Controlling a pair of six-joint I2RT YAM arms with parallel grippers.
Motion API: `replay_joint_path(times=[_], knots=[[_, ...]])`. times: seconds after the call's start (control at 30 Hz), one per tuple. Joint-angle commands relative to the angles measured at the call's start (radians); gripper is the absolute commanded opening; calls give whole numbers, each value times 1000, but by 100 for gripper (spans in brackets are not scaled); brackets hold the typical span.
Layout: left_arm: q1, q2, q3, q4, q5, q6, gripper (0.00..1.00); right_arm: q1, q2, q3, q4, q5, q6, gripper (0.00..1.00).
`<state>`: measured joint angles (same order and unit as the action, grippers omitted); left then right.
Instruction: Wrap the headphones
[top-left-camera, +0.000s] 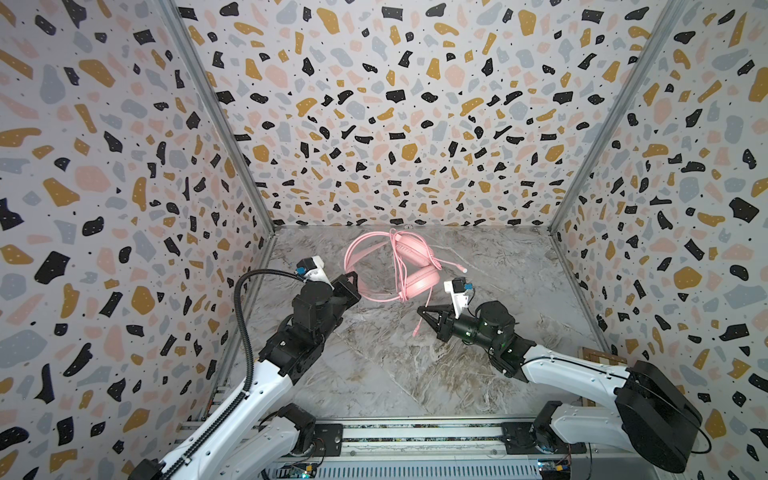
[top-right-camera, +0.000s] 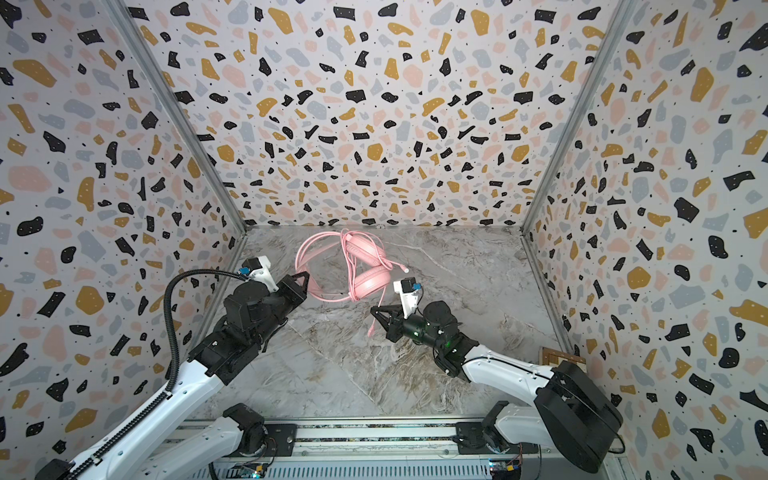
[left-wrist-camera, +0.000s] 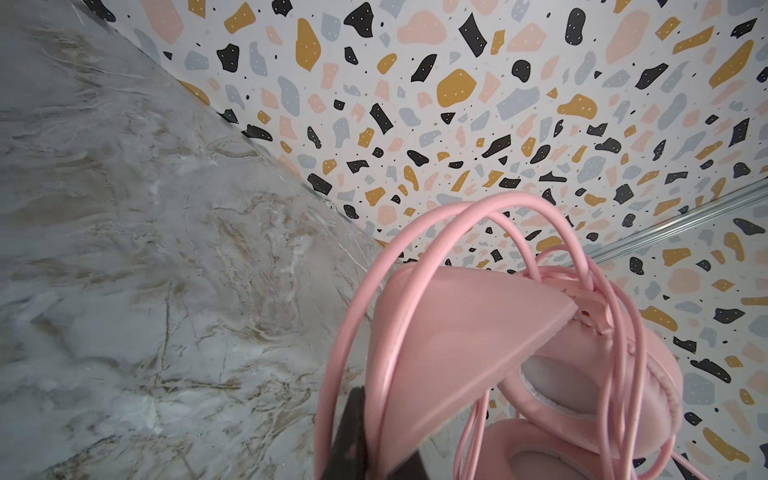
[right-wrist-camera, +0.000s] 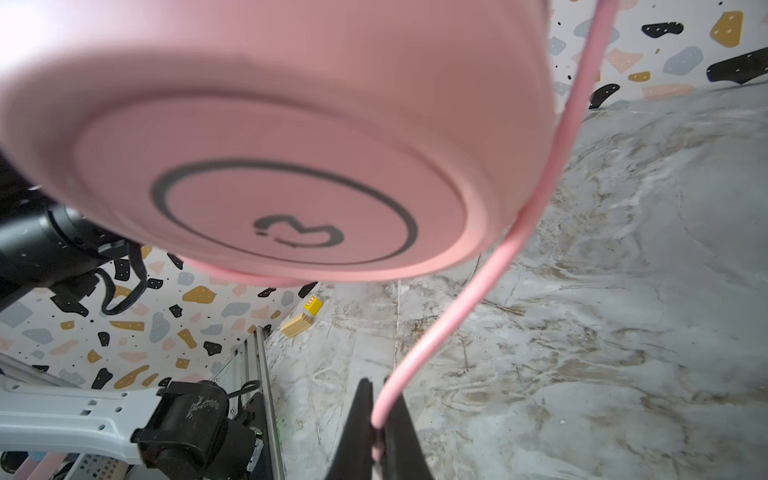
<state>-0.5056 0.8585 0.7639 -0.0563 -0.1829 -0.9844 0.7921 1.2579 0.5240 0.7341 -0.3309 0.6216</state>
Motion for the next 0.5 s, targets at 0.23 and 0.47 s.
replay_joint_path(times=[0.23, 0.47], knots=[[-8, 9, 41, 212, 69, -123, 0, -13, 200, 103, 12, 27, -80, 0], [-10, 34, 57, 189, 34, -88, 0, 58, 183, 138, -2, 22, -86, 0]])
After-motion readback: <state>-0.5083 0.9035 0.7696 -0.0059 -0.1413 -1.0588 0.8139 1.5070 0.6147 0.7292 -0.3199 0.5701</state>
